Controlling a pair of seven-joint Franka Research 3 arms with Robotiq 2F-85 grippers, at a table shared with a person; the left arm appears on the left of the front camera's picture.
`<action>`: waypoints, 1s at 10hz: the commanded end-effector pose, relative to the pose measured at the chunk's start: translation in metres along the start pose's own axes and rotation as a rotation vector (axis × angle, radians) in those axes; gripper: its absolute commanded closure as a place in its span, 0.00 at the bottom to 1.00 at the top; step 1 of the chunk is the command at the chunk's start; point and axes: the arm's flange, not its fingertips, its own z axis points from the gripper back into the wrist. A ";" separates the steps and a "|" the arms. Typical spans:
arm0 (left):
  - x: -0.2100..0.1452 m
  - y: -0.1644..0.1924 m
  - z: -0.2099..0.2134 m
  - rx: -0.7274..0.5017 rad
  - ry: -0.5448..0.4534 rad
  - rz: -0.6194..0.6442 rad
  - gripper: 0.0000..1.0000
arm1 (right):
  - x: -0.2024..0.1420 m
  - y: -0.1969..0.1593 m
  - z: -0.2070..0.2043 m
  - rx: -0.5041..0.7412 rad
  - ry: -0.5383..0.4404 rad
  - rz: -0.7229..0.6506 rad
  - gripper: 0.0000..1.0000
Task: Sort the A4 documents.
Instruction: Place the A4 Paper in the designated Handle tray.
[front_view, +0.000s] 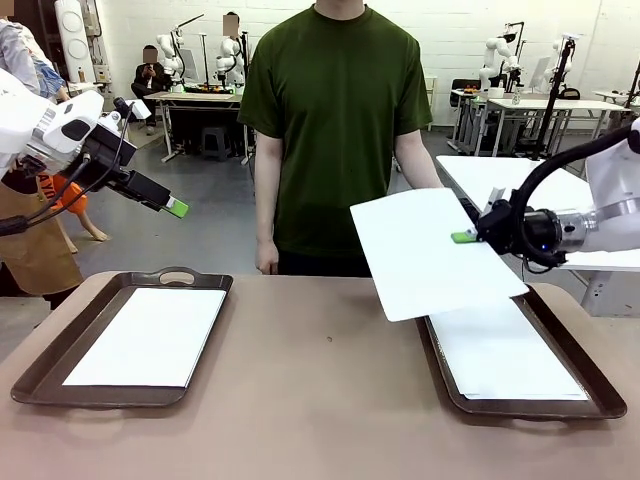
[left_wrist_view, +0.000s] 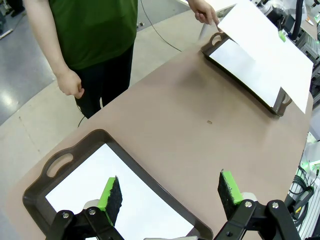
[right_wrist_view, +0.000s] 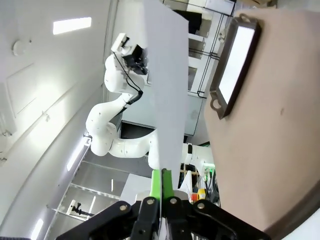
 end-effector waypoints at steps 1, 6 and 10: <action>-0.001 0.001 0.001 -0.004 -0.009 -0.002 0.00 | -0.021 -0.019 0.011 -0.043 -0.002 0.023 0.99; -0.001 0.001 0.001 -0.004 -0.009 -0.002 0.00 | -0.067 -0.054 0.052 -0.273 -0.131 -0.034 0.99; -0.001 0.001 0.001 -0.004 -0.009 -0.002 0.00 | -0.086 -0.066 0.089 -0.404 -0.149 -0.094 0.99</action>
